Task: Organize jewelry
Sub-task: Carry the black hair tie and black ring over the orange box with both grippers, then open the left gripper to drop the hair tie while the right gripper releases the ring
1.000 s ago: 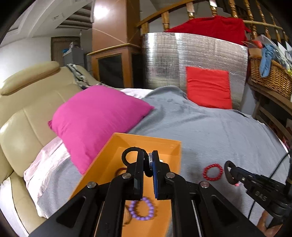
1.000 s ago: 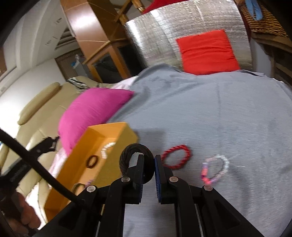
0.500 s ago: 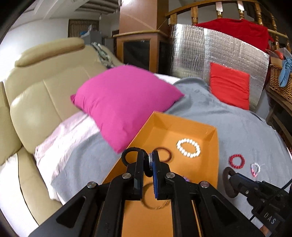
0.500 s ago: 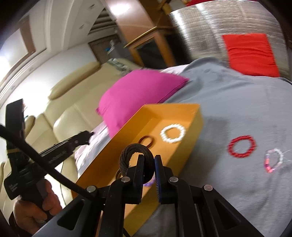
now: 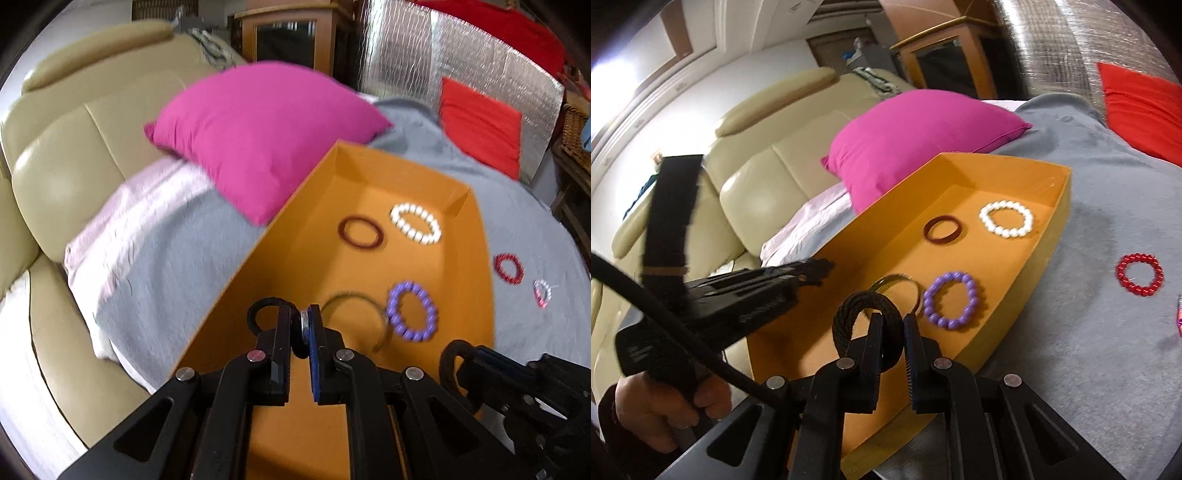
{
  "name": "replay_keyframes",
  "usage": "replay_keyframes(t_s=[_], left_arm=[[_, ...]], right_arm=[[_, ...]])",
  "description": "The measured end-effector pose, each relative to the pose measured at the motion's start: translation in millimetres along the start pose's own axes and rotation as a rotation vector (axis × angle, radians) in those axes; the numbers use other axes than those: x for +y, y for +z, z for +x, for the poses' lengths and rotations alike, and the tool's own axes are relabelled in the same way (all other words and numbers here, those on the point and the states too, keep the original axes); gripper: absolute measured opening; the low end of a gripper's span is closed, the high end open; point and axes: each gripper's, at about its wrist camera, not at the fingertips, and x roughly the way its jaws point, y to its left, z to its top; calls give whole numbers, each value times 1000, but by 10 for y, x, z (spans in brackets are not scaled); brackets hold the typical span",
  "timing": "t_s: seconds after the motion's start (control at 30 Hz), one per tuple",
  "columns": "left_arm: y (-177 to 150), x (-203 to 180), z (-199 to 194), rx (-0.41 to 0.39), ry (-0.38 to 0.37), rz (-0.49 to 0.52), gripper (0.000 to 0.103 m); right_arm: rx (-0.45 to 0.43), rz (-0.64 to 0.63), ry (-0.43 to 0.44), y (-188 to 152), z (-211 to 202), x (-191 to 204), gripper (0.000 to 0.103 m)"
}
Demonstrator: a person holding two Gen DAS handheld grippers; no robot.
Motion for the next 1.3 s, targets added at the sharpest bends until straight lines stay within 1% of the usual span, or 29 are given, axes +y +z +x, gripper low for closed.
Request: replay_keyframes(t_s=[0.07, 0.2, 0.37, 0.5, 0.63, 0.97, 1.17, 1.2, 1.27, 1.3], left_arm=[[-20, 9, 42, 17, 10, 2, 8], [-48, 17, 87, 22, 56, 19, 8], [-82, 85, 217, 76, 52, 2, 8], [-94, 148, 295, 103, 57, -17, 8], [-103, 149, 329, 112, 69, -12, 9], [-120, 100, 387, 128, 97, 13, 9], [-121, 84, 403, 134, 103, 26, 9], [-120, 85, 402, 133, 106, 28, 11], [-115, 83, 399, 134, 111, 27, 17], [-116, 75, 390, 133, 111, 27, 21]], right_arm=[[13, -21, 6, -28, 28, 60, 12], [36, -67, 9, -99, 79, 153, 12], [60, -93, 7, -171, 124, 209, 12], [73, -105, 14, -221, 160, 262, 12], [79, -123, 21, -261, 187, 323, 12], [72, -163, -7, -291, 178, 385, 12], [72, -164, -12, -288, 179, 392, 13], [74, -163, -13, -286, 181, 391, 13], [77, -165, -14, -279, 189, 398, 13], [80, -165, -14, -278, 191, 401, 15]])
